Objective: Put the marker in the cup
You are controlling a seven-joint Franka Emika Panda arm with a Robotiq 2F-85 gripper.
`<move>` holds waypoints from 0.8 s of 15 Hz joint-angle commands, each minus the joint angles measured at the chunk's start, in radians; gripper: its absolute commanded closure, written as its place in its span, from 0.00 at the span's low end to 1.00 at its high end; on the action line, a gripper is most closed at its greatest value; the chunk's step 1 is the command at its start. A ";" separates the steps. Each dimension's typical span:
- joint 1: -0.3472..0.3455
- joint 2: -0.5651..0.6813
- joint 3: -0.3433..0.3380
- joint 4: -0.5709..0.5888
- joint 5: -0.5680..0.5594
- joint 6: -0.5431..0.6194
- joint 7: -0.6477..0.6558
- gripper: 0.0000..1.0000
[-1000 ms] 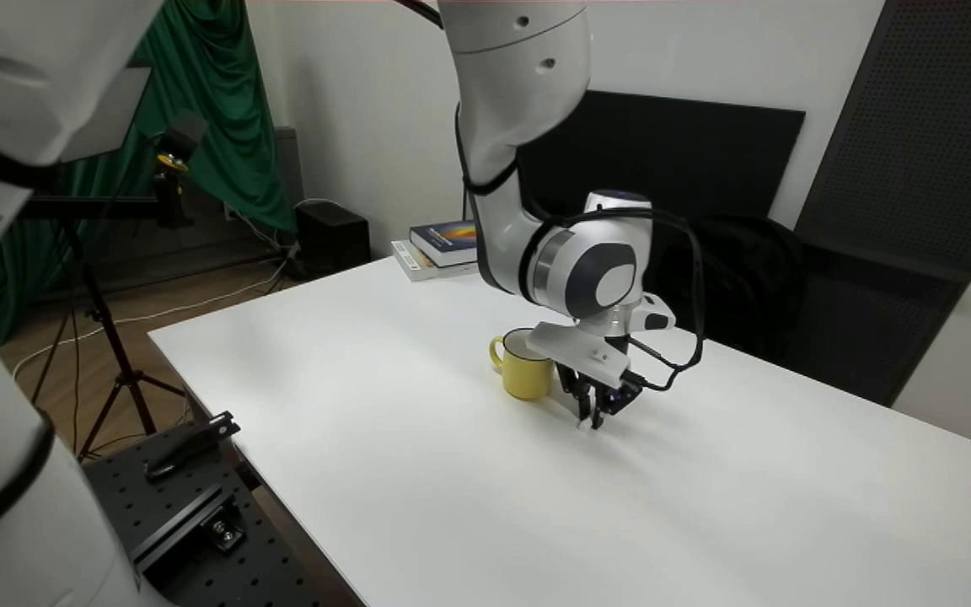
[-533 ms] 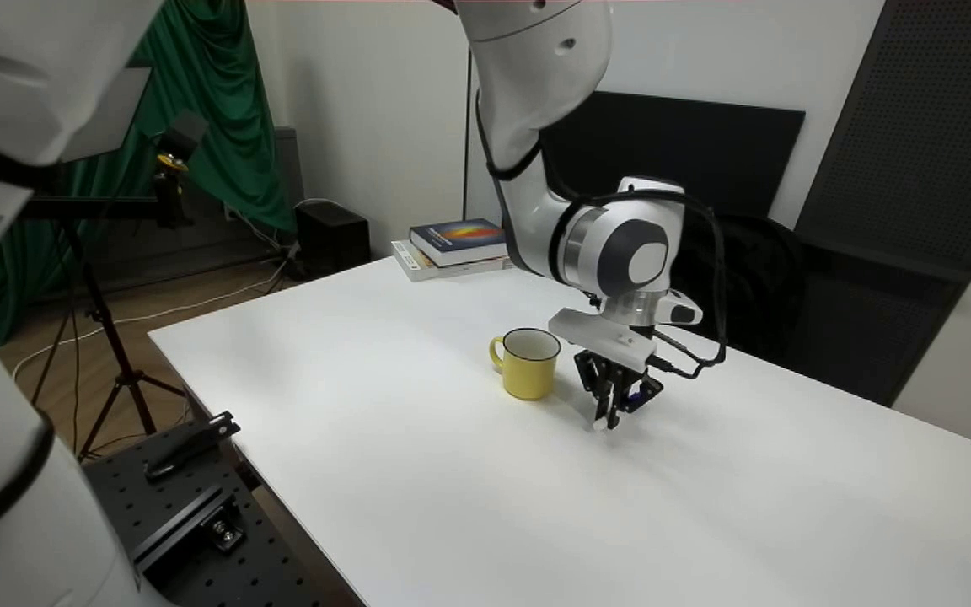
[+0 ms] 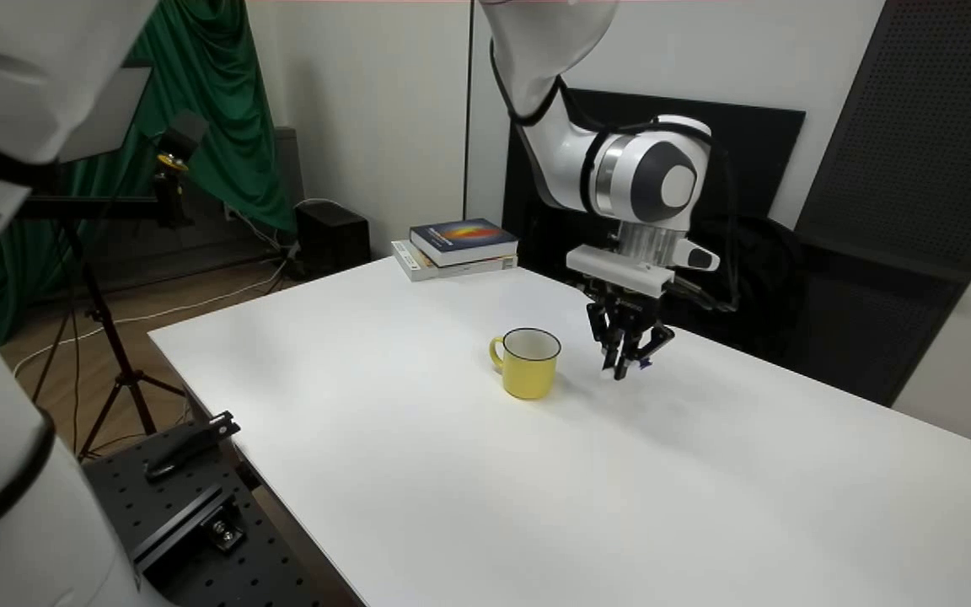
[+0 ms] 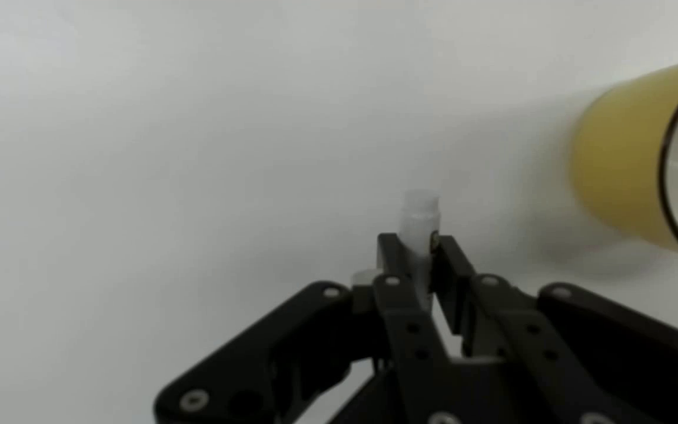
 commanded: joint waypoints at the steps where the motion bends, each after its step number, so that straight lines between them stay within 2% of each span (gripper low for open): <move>1: 0.008 -0.006 0.023 0.097 0.036 -0.157 0.072 0.96; 4: 0.008 -0.010 0.044 0.166 0.088 -0.284 0.099 0.96; 9: -0.013 0.020 0.079 0.309 0.206 -0.590 0.103 0.96; 12: -0.020 0.045 0.085 0.367 0.279 -0.723 0.118 0.96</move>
